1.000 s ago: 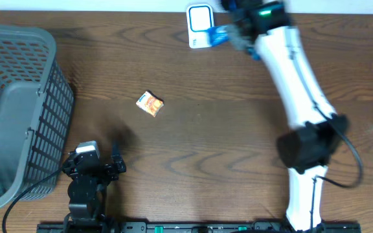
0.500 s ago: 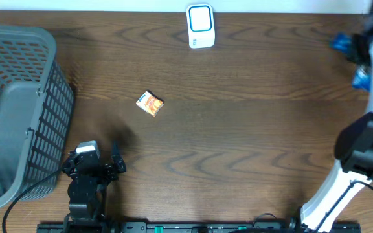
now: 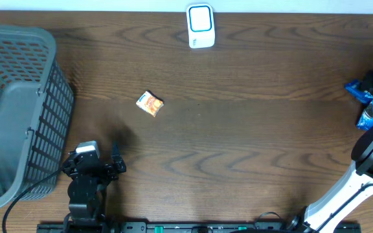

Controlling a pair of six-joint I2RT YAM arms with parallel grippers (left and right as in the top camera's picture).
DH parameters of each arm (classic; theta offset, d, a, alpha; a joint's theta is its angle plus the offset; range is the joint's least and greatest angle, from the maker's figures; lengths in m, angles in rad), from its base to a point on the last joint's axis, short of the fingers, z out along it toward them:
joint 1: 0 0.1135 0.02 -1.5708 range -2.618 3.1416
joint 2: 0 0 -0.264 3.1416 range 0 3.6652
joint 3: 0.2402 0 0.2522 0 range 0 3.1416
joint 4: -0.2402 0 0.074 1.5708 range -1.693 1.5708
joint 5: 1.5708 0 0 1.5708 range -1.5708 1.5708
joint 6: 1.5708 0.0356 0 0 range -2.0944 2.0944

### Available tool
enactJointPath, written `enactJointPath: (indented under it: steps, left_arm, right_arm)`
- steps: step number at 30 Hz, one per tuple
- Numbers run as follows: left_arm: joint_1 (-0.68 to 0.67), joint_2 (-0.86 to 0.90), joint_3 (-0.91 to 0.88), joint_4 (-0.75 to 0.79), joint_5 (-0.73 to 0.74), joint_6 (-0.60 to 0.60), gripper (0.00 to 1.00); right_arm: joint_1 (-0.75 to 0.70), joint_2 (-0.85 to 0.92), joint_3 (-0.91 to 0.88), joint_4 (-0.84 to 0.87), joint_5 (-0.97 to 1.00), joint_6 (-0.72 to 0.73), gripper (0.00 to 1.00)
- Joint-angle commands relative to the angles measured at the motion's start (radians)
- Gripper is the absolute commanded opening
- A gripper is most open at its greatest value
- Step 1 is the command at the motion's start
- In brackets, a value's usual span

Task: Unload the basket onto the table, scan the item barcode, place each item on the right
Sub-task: 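Carry the Oreo packet to the right edge and release it, then move the right gripper to the orange Kleenex pack and grasp it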

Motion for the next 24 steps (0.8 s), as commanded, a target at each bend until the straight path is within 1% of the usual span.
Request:
enactJointPath:
  steps: [1, 5, 6, 8, 10, 13, 14, 17, 18, 20, 21, 24]
  left_arm:
    - [-0.004, -0.002, -0.013, -0.027, 0.001, -0.009, 0.98]
    - [-0.004, -0.002, -0.013, -0.027, 0.001, -0.009, 0.98]
    - [-0.004, -0.002, -0.013, -0.027, 0.002, -0.009, 0.98]
    - [-0.004, -0.002, -0.013, -0.027, 0.002, -0.009, 0.98]
    - [-0.004, -0.002, -0.013, -0.027, 0.002, -0.009, 0.98]
    - [-0.004, -0.002, -0.013, -0.027, 0.002, -0.009, 0.98]
    - [-0.004, -0.002, -0.013, -0.027, 0.002, -0.009, 0.98]
    - [-0.004, -0.002, -0.013, -0.027, 0.002, -0.009, 0.98]
    - [-0.004, -0.002, -0.013, -0.027, 0.002, -0.009, 0.98]
    - [-0.004, -0.002, -0.013, -0.027, 0.001, -0.009, 0.98]
    - [-0.004, -0.002, -0.013, -0.027, 0.002, -0.009, 0.98]
    - [-0.004, -0.002, -0.013, -0.027, 0.001, -0.009, 0.98]
  right_arm:
    - [0.032, -0.053, 0.135, -0.074, -0.22, 0.014, 0.99]
    - [0.098, -0.101, 0.214, -0.169, -0.494, 0.014, 0.99]
    - [0.152, -0.125, 0.218, -0.196, -0.577, 0.015, 0.99]
    - [0.212, -0.137, 0.218, -0.225, -0.631, 0.033, 0.99]
    - [0.293, -0.137, 0.216, -0.282, -0.699, 0.083, 0.99]
    - [0.443, -0.132, 0.189, -0.348, -0.77, 0.106, 0.99]
    - [0.491, -0.128, 0.181, -0.352, -0.784, 0.142, 0.99]
    - [0.66, -0.111, 0.16, -0.344, -0.813, 0.323, 0.99]
    - [0.708, -0.105, 0.153, -0.327, -0.813, 0.364, 0.99]
    - [0.803, -0.097, 0.138, -0.266, -0.797, 0.385, 0.99]
    - [0.845, -0.091, 0.131, -0.241, -0.774, 0.423, 0.99]
    - [0.969, -0.063, 0.125, -0.206, -0.671, 0.687, 0.99]
